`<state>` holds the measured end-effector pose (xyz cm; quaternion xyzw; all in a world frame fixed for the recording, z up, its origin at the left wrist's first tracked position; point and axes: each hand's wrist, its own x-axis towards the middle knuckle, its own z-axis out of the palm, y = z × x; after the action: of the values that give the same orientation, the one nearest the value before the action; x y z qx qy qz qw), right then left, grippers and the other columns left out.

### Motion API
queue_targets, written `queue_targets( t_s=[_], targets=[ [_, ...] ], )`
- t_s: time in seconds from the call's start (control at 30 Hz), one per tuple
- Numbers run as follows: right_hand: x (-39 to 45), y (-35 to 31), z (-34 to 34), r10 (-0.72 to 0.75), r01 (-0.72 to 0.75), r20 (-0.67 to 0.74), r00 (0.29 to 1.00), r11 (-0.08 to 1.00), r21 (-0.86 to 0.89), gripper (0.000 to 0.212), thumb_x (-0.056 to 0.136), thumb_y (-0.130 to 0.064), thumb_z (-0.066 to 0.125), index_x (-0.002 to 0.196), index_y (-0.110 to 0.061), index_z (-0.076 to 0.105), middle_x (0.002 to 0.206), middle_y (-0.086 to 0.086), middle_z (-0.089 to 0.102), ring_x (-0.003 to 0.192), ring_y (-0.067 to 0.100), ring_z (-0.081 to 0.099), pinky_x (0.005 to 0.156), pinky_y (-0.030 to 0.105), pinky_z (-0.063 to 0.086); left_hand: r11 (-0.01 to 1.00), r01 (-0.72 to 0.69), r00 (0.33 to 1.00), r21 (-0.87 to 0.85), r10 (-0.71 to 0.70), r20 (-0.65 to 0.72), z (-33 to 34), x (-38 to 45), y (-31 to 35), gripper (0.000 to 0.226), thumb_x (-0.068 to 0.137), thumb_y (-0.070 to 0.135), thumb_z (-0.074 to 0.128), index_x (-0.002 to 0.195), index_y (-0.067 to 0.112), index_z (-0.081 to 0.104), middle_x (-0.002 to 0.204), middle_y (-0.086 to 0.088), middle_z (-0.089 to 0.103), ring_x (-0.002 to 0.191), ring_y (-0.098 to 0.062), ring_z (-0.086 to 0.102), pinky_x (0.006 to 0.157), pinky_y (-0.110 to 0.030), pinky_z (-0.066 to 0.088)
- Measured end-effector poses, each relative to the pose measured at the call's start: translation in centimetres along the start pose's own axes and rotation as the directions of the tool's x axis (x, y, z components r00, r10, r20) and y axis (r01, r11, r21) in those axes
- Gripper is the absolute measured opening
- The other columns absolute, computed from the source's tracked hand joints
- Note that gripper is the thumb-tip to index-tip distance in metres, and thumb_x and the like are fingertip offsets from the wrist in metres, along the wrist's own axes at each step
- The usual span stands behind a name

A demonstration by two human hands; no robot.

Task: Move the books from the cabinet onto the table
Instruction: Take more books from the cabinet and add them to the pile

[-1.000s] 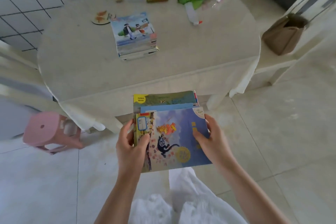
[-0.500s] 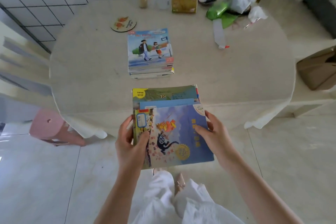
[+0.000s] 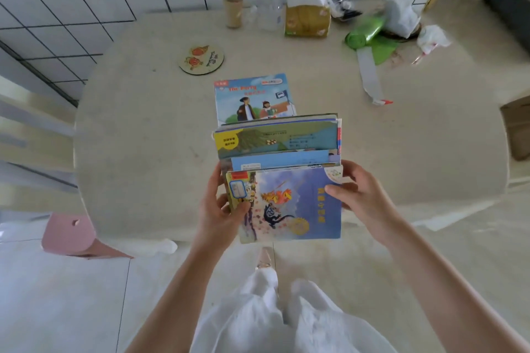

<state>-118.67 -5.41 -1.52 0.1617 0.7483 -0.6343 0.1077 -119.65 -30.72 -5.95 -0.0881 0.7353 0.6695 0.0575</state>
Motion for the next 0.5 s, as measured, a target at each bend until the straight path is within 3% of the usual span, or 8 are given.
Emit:
queue_targets(
  t_s=[0.1, 0.17, 0.27, 0.37, 0.43, 0.5],
  targets=[
    [2.2, 0.2, 0.6, -0.117, 0.118, 0.013, 0.993, 0.989, -0.088, 0.046, 0.084, 0.007, 0.063, 0.114, -0.028, 0.055, 0.108, -0.012, 0.066, 0.087, -0.001, 0.064, 0.082, 0.016, 0.049, 0.998, -0.031, 0.999, 0.061, 0.03, 0.016, -0.3, 2.6, -0.8, 0.063, 0.075, -0.026, 0.058, 0.111, 0.026, 0.051, 0.087, 0.015, 0.071, 0.079, -0.005, 0.066, 0.07, -0.027, 0.055],
    [3.2, 0.7, 1.0, -0.136, 0.136, 0.011, 0.991, 0.986, -0.099, 0.047, 0.083, 0.009, 0.063, 0.115, -0.024, 0.053, 0.109, -0.012, 0.065, 0.088, -0.004, 0.063, 0.082, 0.013, 0.047, 0.994, -0.047, 0.999, 0.098, 0.045, 0.028, -0.6, 3.6, -1.2, 0.06, 0.075, -0.023, 0.06, 0.108, 0.025, 0.048, 0.092, 0.012, 0.07, 0.086, -0.003, 0.067, 0.073, -0.022, 0.055],
    [4.3, 1.9, 1.5, -0.149, 0.149, 0.008, 0.989, 0.984, -0.096, 0.049, 0.075, -0.006, 0.063, 0.11, -0.039, 0.054, 0.109, -0.011, 0.067, 0.101, 0.002, 0.063, 0.091, 0.028, 0.048, 0.97, -0.129, 0.992, 0.206, 0.129, 0.009, -1.2, 4.5, -2.1, 0.057, 0.078, 0.005, 0.066, 0.123, 0.03, 0.041, 0.111, 0.002, 0.064, 0.106, -0.015, 0.064, 0.092, -0.035, 0.053],
    [5.4, 3.5, 2.0, -0.161, 0.158, -0.008, 0.987, 0.98, -0.123, 0.061, 0.078, -0.004, 0.064, 0.097, -0.061, 0.055, 0.102, -0.031, 0.066, 0.101, -0.008, 0.061, 0.098, 0.041, 0.046, 0.933, -0.152, 0.987, 0.328, 0.161, -0.002, -1.1, 5.4, -4.0, 0.053, 0.078, 0.034, 0.061, 0.114, 0.063, 0.036, 0.114, -0.015, 0.061, 0.109, -0.032, 0.06, 0.096, -0.052, 0.048],
    [6.3, 4.6, 2.1, -0.163, 0.158, -0.03, 0.986, 0.978, -0.134, 0.064, 0.081, 0.003, 0.065, 0.1, -0.058, 0.057, 0.103, -0.032, 0.066, 0.102, -0.008, 0.061, 0.101, 0.047, 0.045, 0.912, -0.151, 0.987, 0.382, 0.16, 0.009, -0.8, 5.9, -5.0, 0.048, 0.08, 0.04, 0.058, 0.111, 0.068, 0.034, 0.113, -0.016, 0.061, 0.107, -0.033, 0.06, 0.095, -0.05, 0.049],
    [7.2, 5.5, 2.1, -0.151, 0.146, -0.035, 0.988, 0.981, -0.131, 0.059, 0.082, 0.007, 0.066, 0.105, -0.047, 0.057, 0.104, -0.031, 0.067, 0.104, -0.006, 0.061, 0.103, 0.051, 0.045, 0.899, -0.158, 0.987, 0.408, 0.159, 0.033, -0.4, 6.1, -5.3, 0.039, 0.082, 0.043, 0.056, 0.113, 0.057, 0.037, 0.107, -0.012, 0.06, 0.1, -0.033, 0.061, 0.092, -0.036, 0.049]
  ],
)
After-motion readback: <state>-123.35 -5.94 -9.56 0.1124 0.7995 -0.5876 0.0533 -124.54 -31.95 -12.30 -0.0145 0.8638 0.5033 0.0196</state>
